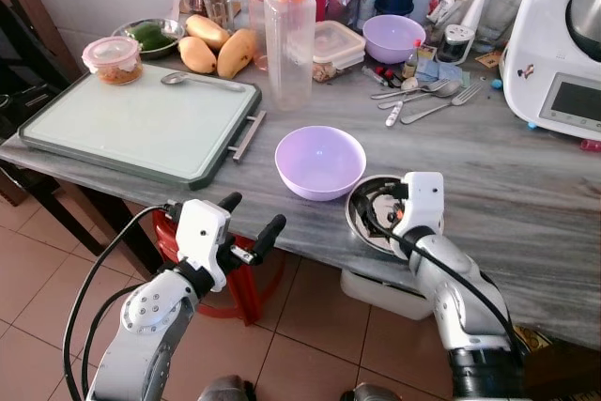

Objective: Setting the table

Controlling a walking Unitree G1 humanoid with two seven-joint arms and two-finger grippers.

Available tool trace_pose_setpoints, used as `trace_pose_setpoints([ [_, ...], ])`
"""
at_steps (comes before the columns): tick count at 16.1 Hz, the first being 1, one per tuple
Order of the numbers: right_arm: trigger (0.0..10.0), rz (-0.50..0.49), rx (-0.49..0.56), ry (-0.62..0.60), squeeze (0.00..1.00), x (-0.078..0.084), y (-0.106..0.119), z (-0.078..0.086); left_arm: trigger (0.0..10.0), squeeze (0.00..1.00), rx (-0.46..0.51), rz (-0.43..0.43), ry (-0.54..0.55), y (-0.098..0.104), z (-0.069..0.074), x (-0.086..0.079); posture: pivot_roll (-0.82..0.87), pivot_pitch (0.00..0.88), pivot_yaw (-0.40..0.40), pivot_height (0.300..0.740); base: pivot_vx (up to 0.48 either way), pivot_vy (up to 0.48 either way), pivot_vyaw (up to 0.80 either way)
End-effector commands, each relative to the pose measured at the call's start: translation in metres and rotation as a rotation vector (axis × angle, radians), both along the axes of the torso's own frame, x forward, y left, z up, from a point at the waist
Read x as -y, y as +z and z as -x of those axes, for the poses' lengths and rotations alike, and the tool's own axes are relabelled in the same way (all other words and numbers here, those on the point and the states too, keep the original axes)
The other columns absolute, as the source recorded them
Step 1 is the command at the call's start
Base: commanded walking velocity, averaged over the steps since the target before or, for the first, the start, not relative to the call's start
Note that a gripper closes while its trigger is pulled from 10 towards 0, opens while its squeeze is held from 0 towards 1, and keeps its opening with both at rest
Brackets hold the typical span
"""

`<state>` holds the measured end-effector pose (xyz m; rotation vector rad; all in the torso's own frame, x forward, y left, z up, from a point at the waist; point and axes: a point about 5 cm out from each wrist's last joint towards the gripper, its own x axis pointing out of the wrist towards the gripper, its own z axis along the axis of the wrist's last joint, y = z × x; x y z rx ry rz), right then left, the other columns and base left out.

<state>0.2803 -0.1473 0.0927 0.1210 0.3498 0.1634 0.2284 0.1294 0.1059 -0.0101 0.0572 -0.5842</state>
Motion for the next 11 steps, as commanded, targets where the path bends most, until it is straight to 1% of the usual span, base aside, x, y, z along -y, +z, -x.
trace_pose_setpoints([
  [1,10.0,0.0,0.055,-0.019,1.0,0.005,0.011,0.001,10.0,0.0,0.008,-0.008,0.003,0.002,-0.001,0.0,0.03,0.004,0.005,0.74,0.0,0.0,0.0],
  [3,10.0,0.008,0.143,-0.045,1.0,0.012,0.026,0.003,10.0,0.0,0.007,-0.005,0.001,0.001,-0.002,0.0,0.02,0.001,0.007,0.74,0.0,0.0,0.0],
  [6,10.0,0.005,0.191,-0.074,1.0,0.013,0.034,0.007,10.0,0.0,0.011,-0.002,-0.002,0.002,-0.003,0.0,0.01,0.0,0.01,0.74,0.0,0.0,0.0],
  [9,10.0,0.053,0.288,-0.082,1.0,0.013,0.045,0.014,10.0,0.0,0.019,0.006,0.02,0.003,-0.005,-0.001,0.02,0.0,0.01,0.74,0.0,0.0,0.0],
  [10,10.0,0.086,0.334,-0.087,0.27,0.014,0.05,0.016,10.0,0.0,0.031,-0.022,0.069,0.003,-0.008,-0.003,0.02,0.0,0.01,0.74,0.0,0.0,0.0],
  [11,10.0,0.139,0.403,-0.103,0.0,0.016,0.056,0.02,10.0,0.0,0.046,-0.045,0.129,0.004,-0.012,-0.004,0.02,0.0,0.007,0.74,0.0,0.0,0.0],
])
